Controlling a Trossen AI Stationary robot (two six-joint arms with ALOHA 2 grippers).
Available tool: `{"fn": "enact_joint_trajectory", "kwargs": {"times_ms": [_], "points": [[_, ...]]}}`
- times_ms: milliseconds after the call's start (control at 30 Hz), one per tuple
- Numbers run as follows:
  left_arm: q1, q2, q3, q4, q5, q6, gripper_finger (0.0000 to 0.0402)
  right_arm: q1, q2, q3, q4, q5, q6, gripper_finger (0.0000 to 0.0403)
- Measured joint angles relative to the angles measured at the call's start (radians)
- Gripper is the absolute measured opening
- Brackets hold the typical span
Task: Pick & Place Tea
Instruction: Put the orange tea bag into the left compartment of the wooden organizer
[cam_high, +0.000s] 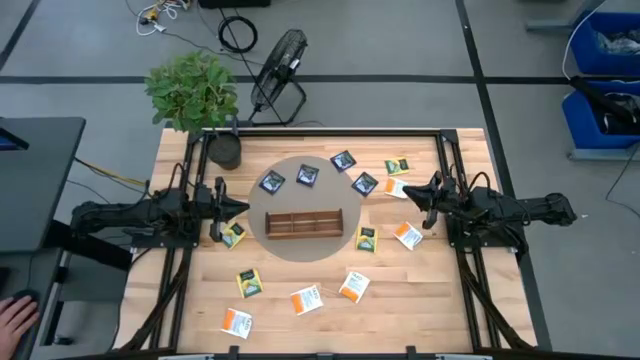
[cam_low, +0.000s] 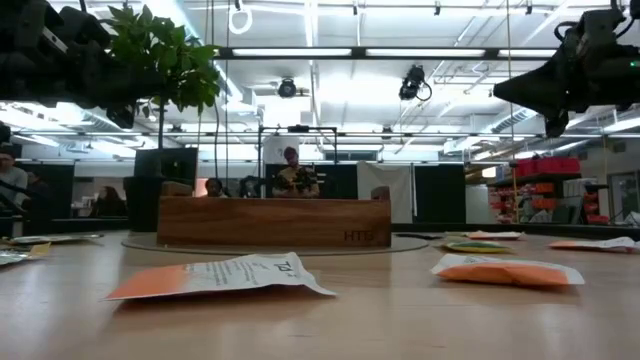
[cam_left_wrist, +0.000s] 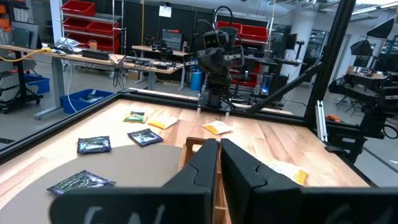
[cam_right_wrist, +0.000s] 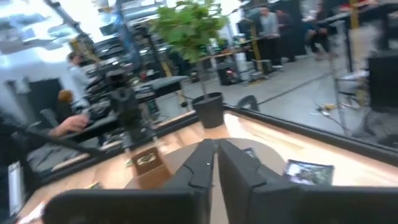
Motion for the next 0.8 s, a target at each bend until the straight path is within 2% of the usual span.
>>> {"fn": "enact_joint_trajectory", "kwargs": {"times_ms": [167, 333, 467, 600, 800], "points": [[0.000, 0.000, 0.000, 0.000, 0.000, 0.000, 0.0025, -0.002, 0.044, 0.081, -0.098, 0.002, -0.047, 0.0093], [0.000, 0.000, 0.000, 0.000, 0.000, 0.001, 0.0025, -0.003, 0.201, 0.207, -0.168, 0.005, -0.126, 0.0134], [0.000, 0.000, 0.000, 0.000, -0.009, 0.001, 0.0025, -0.002, 0.401, 0.284, -0.273, 0.035, -0.170, 0.0142], [0.000, 0.000, 0.000, 0.000, -0.010, 0.002, 0.0025, -0.002, 0.614, 0.333, -0.325, 0.012, -0.171, 0.0143], [0.000, 0.000, 0.000, -0.001, -0.010, 0.002, 0.0025, -0.002, 0.826, 0.435, -0.461, 0.012, -0.180, 0.0143]]}}
